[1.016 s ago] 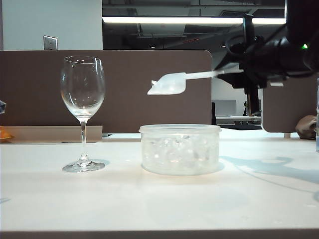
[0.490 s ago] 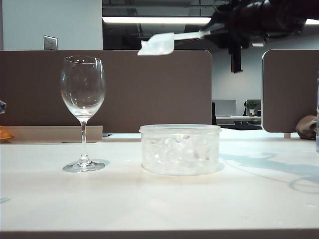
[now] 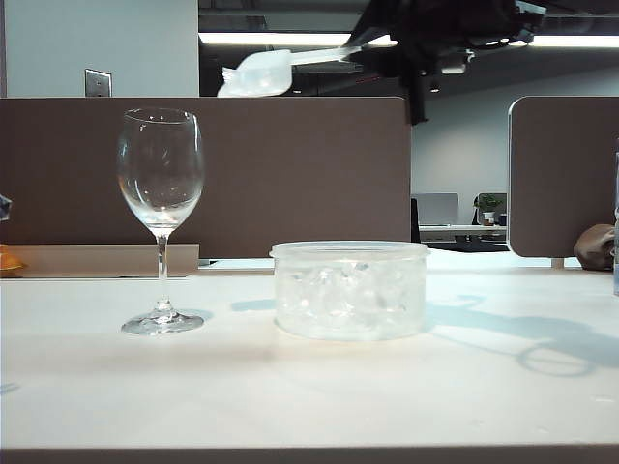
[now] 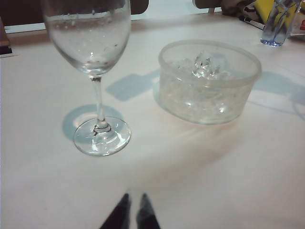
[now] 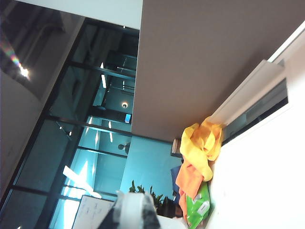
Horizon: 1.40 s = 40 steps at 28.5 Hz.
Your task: Pick up an ice shovel filled with ice cubes and pour the ice from the shovel into the glass.
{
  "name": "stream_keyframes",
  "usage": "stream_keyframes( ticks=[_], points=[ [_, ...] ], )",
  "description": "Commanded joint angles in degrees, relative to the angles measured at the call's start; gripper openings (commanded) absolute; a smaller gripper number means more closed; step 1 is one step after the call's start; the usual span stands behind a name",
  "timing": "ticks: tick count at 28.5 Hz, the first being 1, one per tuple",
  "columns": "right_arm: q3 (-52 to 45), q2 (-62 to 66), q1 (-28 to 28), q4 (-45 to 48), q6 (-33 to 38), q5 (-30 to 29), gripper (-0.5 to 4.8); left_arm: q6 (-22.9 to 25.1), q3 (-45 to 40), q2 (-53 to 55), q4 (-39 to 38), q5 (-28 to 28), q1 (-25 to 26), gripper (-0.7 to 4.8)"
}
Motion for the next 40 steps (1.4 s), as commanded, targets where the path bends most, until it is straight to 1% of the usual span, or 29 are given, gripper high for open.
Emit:
stream_keyframes(
  ticks=[1, 7, 14, 21, 25, 27, 36, 40],
  points=[
    [2.6, 1.0, 1.5, 0.6, -0.3, 0.1, -0.05, 0.2, 0.0, 0.1, -0.1, 0.3, 0.1, 0.29],
    [5.4, 2.6, 4.6, -0.5, -0.7, 1.3, -0.05, 0.3, 0.0, 0.1, -0.1, 0.3, 0.1, 0.29],
    [5.4, 3.4, 6.9, -2.5, -4.9, 2.5, -0.05, 0.2, 0.0, 0.1, -0.1, 0.2, 0.1, 0.29],
    [5.4, 3.5, 7.0, -5.8, -10.7, 2.7, -0.05, 0.2, 0.0, 0.1, -0.1, 0.2, 0.1, 0.29],
    [5.6, 3.5, 7.0, -6.1, -11.5, 2.7, -0.05, 0.2, 0.0, 0.1, -0.1, 0.3, 0.1, 0.29],
    [5.9, 3.5, 7.0, -6.3, -13.6, 2.7, -0.05, 0.2, 0.0, 0.1, -0.1, 0.3, 0.1, 0.29],
    [6.1, 3.5, 7.0, -6.3, -13.6, 2.7, -0.05, 0.2, 0.0, 0.1, -0.1, 0.2, 0.1, 0.29],
    [9.0, 3.5, 7.0, -8.0, -14.4, 2.6, -0.05, 0.2, 0.0, 0.1, -0.1, 0.2, 0.1, 0.29]
  ],
)
